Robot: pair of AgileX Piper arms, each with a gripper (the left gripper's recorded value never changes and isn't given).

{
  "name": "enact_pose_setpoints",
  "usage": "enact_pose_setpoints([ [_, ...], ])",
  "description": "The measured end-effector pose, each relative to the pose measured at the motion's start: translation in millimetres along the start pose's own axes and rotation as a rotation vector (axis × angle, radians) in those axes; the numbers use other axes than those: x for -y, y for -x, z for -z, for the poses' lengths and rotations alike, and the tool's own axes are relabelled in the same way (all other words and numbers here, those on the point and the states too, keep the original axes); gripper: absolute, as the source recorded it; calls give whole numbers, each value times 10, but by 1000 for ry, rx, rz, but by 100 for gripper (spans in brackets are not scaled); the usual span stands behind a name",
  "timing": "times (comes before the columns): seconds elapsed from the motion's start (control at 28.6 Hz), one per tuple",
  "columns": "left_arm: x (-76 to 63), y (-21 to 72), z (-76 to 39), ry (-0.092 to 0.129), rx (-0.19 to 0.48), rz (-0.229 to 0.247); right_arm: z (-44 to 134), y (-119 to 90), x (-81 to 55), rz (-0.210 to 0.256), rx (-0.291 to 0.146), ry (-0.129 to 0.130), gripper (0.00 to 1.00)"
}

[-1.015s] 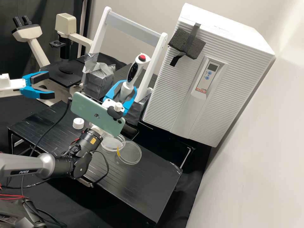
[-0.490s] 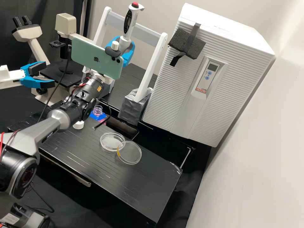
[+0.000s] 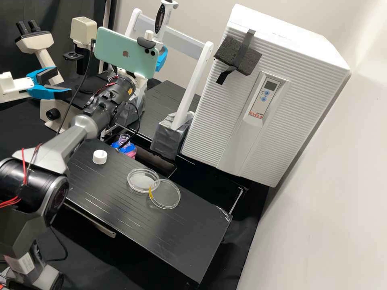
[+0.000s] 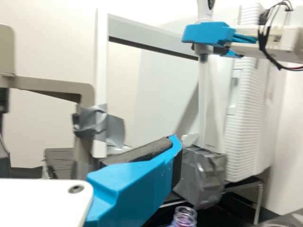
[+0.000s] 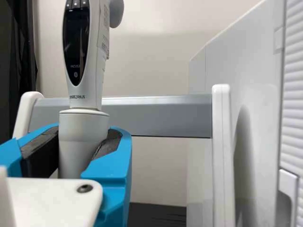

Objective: Use the pipette

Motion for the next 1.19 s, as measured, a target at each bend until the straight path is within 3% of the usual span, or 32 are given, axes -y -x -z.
enact_pose_setpoints([
  [0.18, -106, -9, -11, -12, 0, -29, -3, -124, 34, 43, 26, -7, 0],
  [0.42, -108, -14, -29, -25, 17, -22, -46, -190, 104, 106, 65, -3, 0],
  [0.77, -147, -1, -51, -29, 23, -35, -42, -290, 124, 133, 80, -9, 0],
  [0.88, -149, 0, -52, -30, 23, -36, -62, -347, 151, 144, 93, -24, 0],
  [1.19, -130, 13, -48, -27, 20, -29, -141, -422, 236, 196, 139, -28, 0],
])
